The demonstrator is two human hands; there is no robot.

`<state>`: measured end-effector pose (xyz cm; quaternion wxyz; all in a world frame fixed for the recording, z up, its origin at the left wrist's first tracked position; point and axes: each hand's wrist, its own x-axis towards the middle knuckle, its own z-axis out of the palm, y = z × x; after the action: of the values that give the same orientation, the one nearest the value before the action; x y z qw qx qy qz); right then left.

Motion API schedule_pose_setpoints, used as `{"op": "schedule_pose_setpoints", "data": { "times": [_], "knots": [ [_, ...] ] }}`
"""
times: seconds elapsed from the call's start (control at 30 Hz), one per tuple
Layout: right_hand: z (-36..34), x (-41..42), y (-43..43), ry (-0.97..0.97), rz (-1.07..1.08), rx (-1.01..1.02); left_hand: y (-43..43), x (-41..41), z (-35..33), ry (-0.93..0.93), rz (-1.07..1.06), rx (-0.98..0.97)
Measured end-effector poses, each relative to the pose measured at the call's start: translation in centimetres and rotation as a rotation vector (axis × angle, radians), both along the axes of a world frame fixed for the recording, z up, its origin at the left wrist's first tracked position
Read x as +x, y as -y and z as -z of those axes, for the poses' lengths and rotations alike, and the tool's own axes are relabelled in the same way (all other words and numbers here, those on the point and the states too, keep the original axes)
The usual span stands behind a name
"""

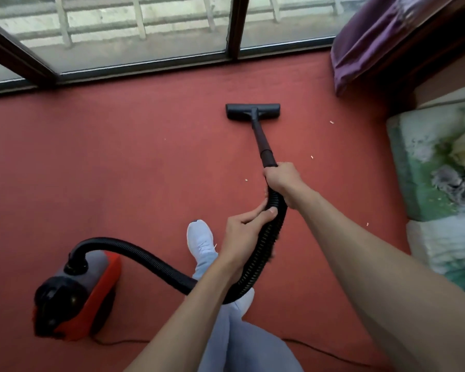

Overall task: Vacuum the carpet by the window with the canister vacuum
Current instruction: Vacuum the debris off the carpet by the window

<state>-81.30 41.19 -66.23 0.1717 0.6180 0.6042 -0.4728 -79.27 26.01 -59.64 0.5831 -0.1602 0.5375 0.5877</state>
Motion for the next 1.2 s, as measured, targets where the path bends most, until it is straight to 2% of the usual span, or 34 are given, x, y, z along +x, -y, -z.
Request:
{"op": "schedule_pose_setpoints", "data": {
  "times": [0.2, 0.37, 0.43, 0.53, 0.6, 1.0, 1.2],
  "knots": [
    [2.3, -5.9, -3.4, 0.039, -0.03, 0.038, -3.4, -5.3, 1.9, 0.035, -0.036, 0.01],
    [3.0, -4.9, -3.3, 0.069, -0.083, 0.03, -3.1, -5.2, 3.1, 0.049, -0.009, -0.056],
    [3.7, -3.8, -3.8, 0.03, -0.082, -0.031, -3.3, -4.2, 3.4, 0.038, -0.005, -0.079],
    [4.0, -2.9, -5.7, -0.133, 0.055, -0.219, -5.0, -2.6, 3.5, 0.014, -0.056, -0.093],
    [3.6, -2.6, -7.1, -0.175, 0.072, -0.306, -6.5, -1.4, 3.5, -0.028, -0.089, -0.116],
    [2.1, 5.3, -6.4, 0.047, -0.476, -0.101, -7.6, 10.2, 0.7, 0.077, -0.321, -0.108],
    [0.7, 13.4, -4.0, 0.089, -0.58, -0.124, -4.4, 17.1, 0.3, 0.171, -0.236, -0.083]
  ]
}}
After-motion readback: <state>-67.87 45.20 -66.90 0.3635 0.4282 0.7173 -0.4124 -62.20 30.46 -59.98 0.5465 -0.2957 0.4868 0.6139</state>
